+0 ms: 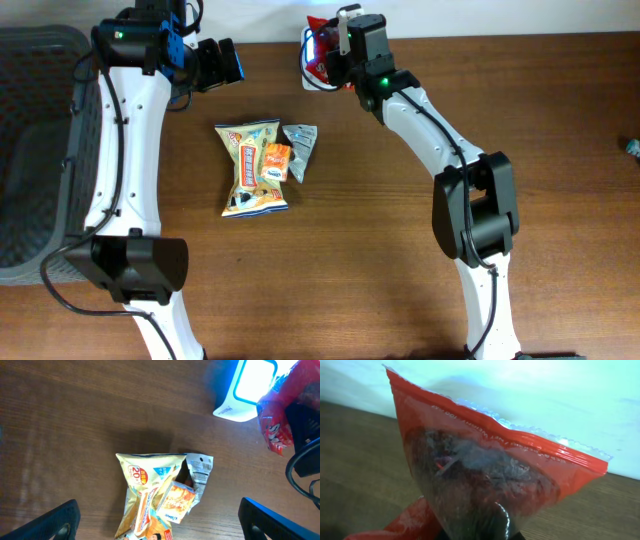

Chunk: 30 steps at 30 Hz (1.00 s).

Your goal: Scan the item barcode

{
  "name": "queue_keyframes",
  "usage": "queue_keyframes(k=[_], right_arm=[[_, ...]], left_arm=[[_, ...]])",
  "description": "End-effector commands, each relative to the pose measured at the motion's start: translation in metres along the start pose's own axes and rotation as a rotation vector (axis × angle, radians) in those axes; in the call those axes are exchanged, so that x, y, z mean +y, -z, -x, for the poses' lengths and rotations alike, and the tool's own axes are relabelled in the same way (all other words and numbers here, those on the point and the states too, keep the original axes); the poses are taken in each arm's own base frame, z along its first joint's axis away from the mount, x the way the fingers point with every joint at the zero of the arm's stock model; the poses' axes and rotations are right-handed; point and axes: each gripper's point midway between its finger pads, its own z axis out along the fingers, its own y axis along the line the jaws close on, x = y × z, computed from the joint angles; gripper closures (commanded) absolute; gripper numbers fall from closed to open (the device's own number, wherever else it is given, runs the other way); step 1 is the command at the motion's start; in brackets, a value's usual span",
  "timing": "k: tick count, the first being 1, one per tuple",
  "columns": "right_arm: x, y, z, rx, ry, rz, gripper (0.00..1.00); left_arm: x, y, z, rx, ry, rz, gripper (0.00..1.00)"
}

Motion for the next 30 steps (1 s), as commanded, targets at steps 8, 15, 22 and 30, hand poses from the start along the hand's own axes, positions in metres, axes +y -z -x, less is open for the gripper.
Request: queue_keyframes(k=[8, 15, 22, 30], right_arm=[[0.014, -0.004, 0.001, -0.007, 0.019, 0.066, 0.96], [0.005, -0.003, 0.008, -0.026, 0.002, 0.049, 0.96], [-0.083, 0.038, 0.043, -0.092, -0.326, -0.17, 0.96], [-0.234, 0.127, -0.005, 0.077, -0.523, -0.576, 0.96]], left_arm=[[0.004, 0.004, 0.003, -0.015, 0.012, 0.009, 0.01], [0.004, 0.005, 0.003, -0.015, 0.012, 0.009, 0.01], [0.004, 0.004, 0.003, -0.015, 0.011, 0.009, 0.01], [0.004, 0.005, 0.003, -0.016, 0.011, 0.009, 0.01]])
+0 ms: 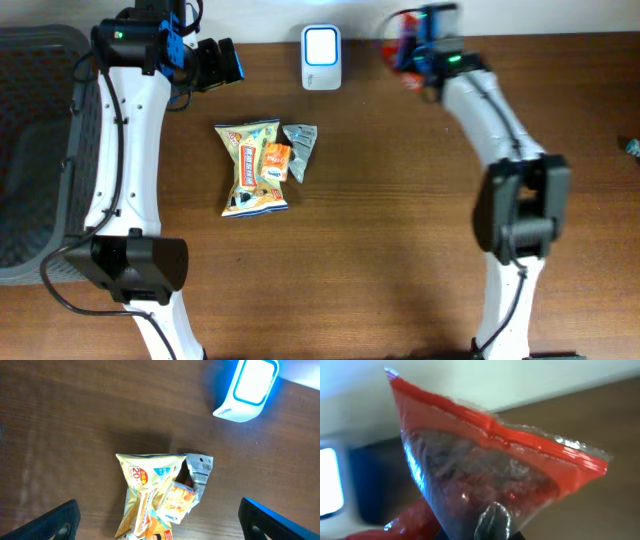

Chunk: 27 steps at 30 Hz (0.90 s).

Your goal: Scan the item barcode

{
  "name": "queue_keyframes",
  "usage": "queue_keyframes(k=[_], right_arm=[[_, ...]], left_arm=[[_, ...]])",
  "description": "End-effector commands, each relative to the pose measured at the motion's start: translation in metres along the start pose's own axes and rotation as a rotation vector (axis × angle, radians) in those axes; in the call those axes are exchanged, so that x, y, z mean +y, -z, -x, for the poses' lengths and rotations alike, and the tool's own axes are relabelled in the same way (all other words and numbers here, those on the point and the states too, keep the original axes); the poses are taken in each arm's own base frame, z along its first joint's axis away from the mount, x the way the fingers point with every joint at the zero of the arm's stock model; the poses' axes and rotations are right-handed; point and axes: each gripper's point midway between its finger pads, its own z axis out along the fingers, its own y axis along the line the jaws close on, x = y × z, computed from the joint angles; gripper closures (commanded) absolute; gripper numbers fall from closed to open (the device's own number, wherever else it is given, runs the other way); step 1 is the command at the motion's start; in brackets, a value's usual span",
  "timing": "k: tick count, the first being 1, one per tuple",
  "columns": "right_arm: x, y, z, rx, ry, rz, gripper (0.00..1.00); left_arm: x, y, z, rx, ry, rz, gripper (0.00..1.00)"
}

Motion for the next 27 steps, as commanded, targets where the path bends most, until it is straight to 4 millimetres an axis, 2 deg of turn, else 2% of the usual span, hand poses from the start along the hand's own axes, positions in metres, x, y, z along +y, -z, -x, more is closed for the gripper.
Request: queue_keyframes(k=[1, 4, 5, 6, 8, 10, 11, 16, 19, 23, 27], right_arm=[[-0.089, 0.044, 0.043, -0.063, -0.122, -0.222, 0.96], [-0.174, 0.053, 0.023, 0.044, -0.183, -0.404, 0.96], [-0.189, 0.055, 0.02, 0.062, -0.197, -0.43, 0.96], [-0.214, 0.06, 0.013, 0.096, -0.224, -0.471, 0.96], [-0.252, 0.07, 0.002, 0.145, -0.269, -0.528, 0.96], [-0.297, 0.085, -0.012, 0.189, -0.36, -0.598, 0.96], [-0.327, 0.097, -0.024, 0.213, -0.448, -0.647, 0.96], [-0.4, 0.132, -0.051, 0.263, -0.609, -0.756, 0.96], [-0.435, 0.148, -0.068, 0.278, -0.677, -0.804, 0.96], [-0.467, 0.155, -0.085, 0.292, -0.735, -0.843, 0.96], [-0.496, 0.156, -0.092, 0.262, -0.776, -0.868, 0.96]], left_arm=[[0.004, 0.005, 0.002, -0.012, 0.012, 0.01, 0.01], [0.004, 0.005, 0.002, -0.013, 0.012, 0.011, 0.01], [0.004, 0.004, 0.002, -0.013, 0.012, 0.01, 0.01], [0.004, 0.005, 0.002, -0.013, 0.012, 0.01, 0.01], [0.004, 0.004, 0.002, -0.013, 0.012, 0.01, 0.01], [0.004, 0.005, 0.002, -0.013, 0.012, 0.01, 0.01], [0.004, 0.004, 0.002, -0.013, 0.012, 0.01, 0.01], [0.004, 0.004, 0.002, -0.013, 0.012, 0.01, 0.01], [0.004, 0.004, 0.002, -0.013, 0.012, 0.01, 0.01], [0.004, 0.004, 0.002, -0.013, 0.012, 0.01, 0.01], [0.004, 0.005, 0.002, -0.013, 0.012, 0.01, 0.01]])
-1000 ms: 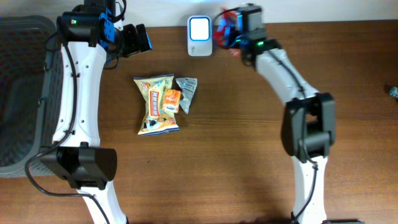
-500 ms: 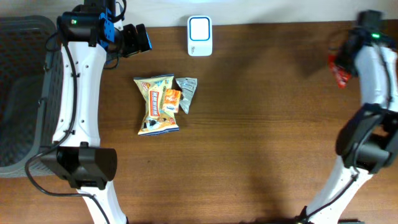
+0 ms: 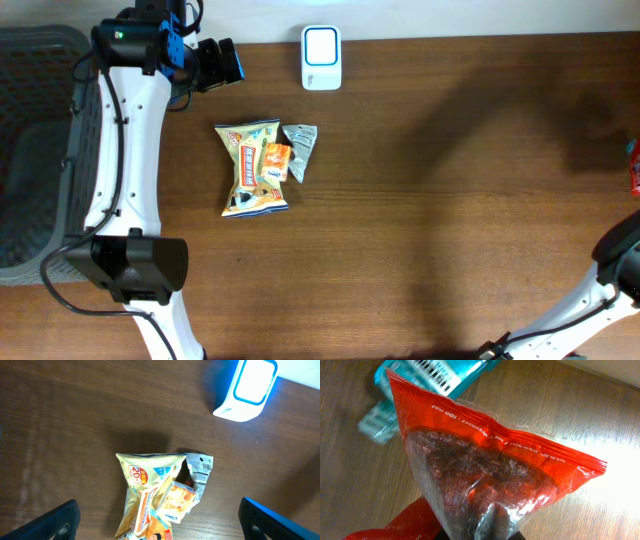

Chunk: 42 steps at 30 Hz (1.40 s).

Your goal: Scan the item barcode

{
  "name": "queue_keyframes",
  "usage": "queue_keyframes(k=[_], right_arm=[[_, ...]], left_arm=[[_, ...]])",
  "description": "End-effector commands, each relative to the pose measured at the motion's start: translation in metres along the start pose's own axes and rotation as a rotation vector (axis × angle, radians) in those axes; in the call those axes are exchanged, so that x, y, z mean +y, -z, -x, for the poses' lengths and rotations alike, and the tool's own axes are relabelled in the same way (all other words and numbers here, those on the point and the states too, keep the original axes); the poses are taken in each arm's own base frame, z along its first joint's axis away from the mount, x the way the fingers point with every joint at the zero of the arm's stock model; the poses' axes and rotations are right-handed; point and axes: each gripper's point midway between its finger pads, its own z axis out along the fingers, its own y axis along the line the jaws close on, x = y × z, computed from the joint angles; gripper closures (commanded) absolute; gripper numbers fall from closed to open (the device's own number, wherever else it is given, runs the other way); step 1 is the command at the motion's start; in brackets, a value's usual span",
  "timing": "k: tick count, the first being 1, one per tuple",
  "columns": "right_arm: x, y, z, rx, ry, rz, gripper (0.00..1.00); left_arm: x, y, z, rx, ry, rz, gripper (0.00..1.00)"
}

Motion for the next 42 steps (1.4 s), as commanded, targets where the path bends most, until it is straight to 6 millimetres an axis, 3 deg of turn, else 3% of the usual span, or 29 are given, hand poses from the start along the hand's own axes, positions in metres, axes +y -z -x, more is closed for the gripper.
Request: queue_keyframes(k=[1, 3, 5, 7, 9, 11, 13, 15, 18, 20, 22, 23, 26, 28, 30, 33, 36, 39, 42], right_arm=[[-0.017, -0.022, 0.01, -0.01, -0.053, -0.034, 0.96], [-0.023, -0.029, 0.018, -0.026, -0.072, -0.033, 0.95], [-0.027, -0.035, 0.025, -0.043, -0.09, -0.031, 0.81], [-0.03, -0.037, 0.032, -0.061, -0.087, -0.027, 0.61], [-0.03, -0.038, 0.036, -0.076, -0.062, -0.022, 0.3], [-0.031, -0.038, 0.037, -0.076, -0.04, -0.023, 0.13], [-0.031, -0.039, 0.033, -0.062, -0.033, -0.022, 0.08], [-0.016, -0.038, 0.023, -0.009, -0.023, 0.065, 0.06], [0.047, -0.021, -0.007, 0.127, 0.113, 0.415, 0.06], [0.089, 0.005, -0.032, 0.211, 0.196, 0.656, 0.06], [0.117, 0.029, -0.055, 0.283, 0.251, 0.804, 0.06], [0.134, 0.046, -0.076, 0.338, 0.309, 0.882, 0.05], [0.159, 0.07, -0.124, 0.43, 0.446, 0.931, 0.01], [0.188, 0.098, -0.189, 0.503, 0.668, 0.952, 0.01], [0.201, 0.111, -0.219, 0.521, 0.76, 0.947, 0.0], [0.228, 0.14, -0.284, 0.545, 0.931, 0.94, 0.01], [0.242, 0.166, -0.336, 0.571, 1.055, 0.96, 0.02], [0.248, 0.188, -0.381, 0.59, 1.161, 0.974, 0.01], [0.249, 0.213, -0.438, 0.593, 1.305, 0.975, 0.01]], left_arm=[[0.004, 0.005, 0.003, -0.015, 0.012, 0.01, 0.01], [0.004, 0.004, 0.003, -0.015, 0.011, 0.01, 0.01], [0.004, 0.004, 0.003, -0.015, 0.011, 0.01, 0.01], [0.004, 0.005, 0.003, -0.015, 0.011, 0.01, 0.01], [0.004, 0.005, 0.003, -0.015, 0.012, 0.01, 0.01], [0.004, 0.004, 0.003, -0.015, 0.011, 0.01, 0.01], [0.004, 0.005, 0.003, -0.015, 0.011, 0.01, 0.01], [0.004, 0.004, 0.003, -0.015, 0.012, 0.01, 0.01], [0.004, 0.004, 0.003, -0.015, 0.011, 0.01, 0.01], [0.004, 0.004, 0.003, -0.015, 0.011, 0.01, 0.01], [0.004, 0.005, 0.003, -0.015, 0.011, 0.01, 0.01], [0.004, 0.004, 0.003, -0.015, 0.011, 0.01, 0.01], [0.004, 0.004, 0.003, -0.015, 0.012, 0.01, 0.01], [0.004, 0.004, 0.003, -0.015, 0.011, 0.01, 0.01], [0.004, 0.004, 0.003, -0.015, 0.012, 0.01, 0.01], [0.004, 0.005, 0.003, -0.015, 0.011, 0.01, 0.01], [0.004, 0.004, 0.003, -0.015, 0.012, 0.01, 0.01], [0.004, 0.005, 0.003, -0.015, 0.011, 0.01, 0.01], [0.004, 0.004, 0.003, -0.015, 0.011, 0.01, 0.01]])
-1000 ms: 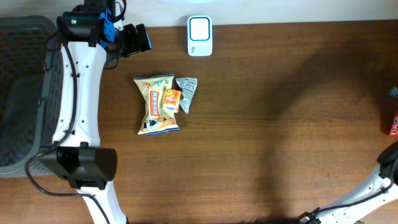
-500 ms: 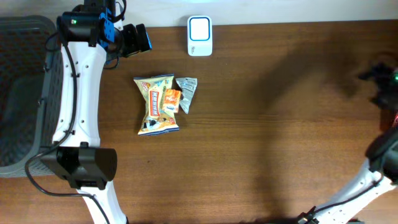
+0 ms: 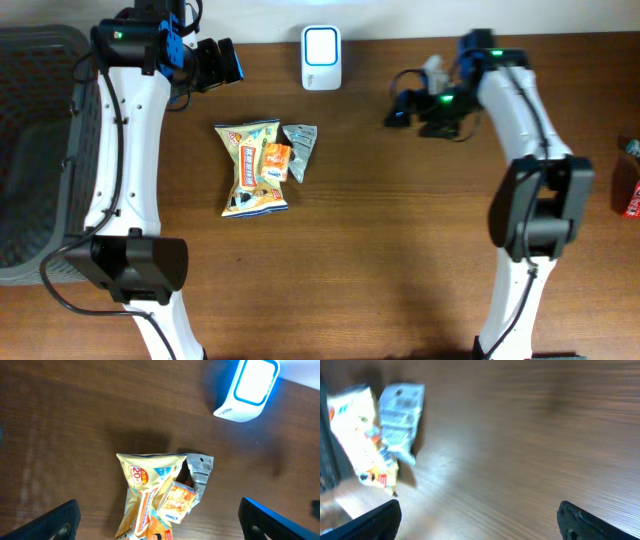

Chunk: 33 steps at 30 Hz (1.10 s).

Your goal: Scan the item barcode

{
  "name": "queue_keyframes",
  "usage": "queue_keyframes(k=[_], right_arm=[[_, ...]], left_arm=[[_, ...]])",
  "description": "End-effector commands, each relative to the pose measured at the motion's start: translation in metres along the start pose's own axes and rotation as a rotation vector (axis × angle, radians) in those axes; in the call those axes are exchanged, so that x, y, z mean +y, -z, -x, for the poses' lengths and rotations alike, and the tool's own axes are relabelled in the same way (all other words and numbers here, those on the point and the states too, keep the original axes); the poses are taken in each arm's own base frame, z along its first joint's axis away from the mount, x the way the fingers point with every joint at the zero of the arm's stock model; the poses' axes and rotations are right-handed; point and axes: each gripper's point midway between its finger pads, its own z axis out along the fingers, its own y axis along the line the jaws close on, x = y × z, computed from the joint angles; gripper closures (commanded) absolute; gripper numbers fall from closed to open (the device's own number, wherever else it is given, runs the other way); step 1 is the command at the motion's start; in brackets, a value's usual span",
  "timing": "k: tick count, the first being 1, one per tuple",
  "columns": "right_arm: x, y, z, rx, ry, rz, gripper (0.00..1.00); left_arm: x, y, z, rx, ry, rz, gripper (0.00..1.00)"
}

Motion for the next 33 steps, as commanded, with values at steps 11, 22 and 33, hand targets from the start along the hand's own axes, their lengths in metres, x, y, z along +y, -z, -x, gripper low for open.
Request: queue_keyframes(k=[11, 22, 33], right_arm=[[0.112, -0.089, -0.031, 0.091, 0.362, -0.087, 0.02], [0.133, -0.099, -0.01, -0.013, 0.455, -0.081, 0.01], [0.13, -0.099, -0.019, 0.024, 0.435, -0.082, 0.01]], left_arm=[[0.004, 0.005, 0.003, -0.015, 0.011, 0.009, 0.01], [0.004, 0.005, 0.003, -0.015, 0.012, 0.01, 0.01], [0.004, 0.004, 0.003, -0.015, 0.012, 0.01, 0.01]])
